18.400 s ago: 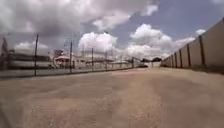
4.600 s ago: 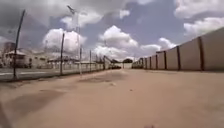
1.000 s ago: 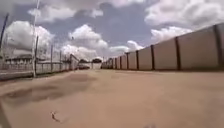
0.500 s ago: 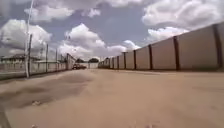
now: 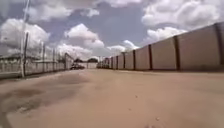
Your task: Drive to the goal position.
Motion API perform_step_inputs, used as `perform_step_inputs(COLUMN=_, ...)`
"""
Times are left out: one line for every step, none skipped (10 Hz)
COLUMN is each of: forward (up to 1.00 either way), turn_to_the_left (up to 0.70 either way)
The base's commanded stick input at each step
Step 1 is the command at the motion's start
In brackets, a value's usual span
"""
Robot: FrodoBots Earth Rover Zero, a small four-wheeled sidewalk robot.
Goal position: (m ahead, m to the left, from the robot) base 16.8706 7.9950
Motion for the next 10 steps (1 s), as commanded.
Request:
perform_step_inputs(forward=0.60, turn_to_the_left=0.00)
perform_step_inputs(forward=0.60, turn_to_the_left=0.00)
perform_step_inputs(forward=0.60, turn_to_the_left=0.00)
perform_step_inputs(forward=0.60, turn_to_the_left=0.00)
perform_step_inputs(forward=0.60, turn_to_the_left=0.00)
perform_step_inputs(forward=0.60, turn_to_the_left=0.00)
perform_step_inputs(forward=0.60, turn_to_the_left=0.00)
perform_step_inputs(forward=0.60, turn_to_the_left=0.00)
perform_step_inputs(forward=0.60, turn_to_the_left=0.00)
perform_step_inputs(forward=0.60, turn_to_the_left=0.00)
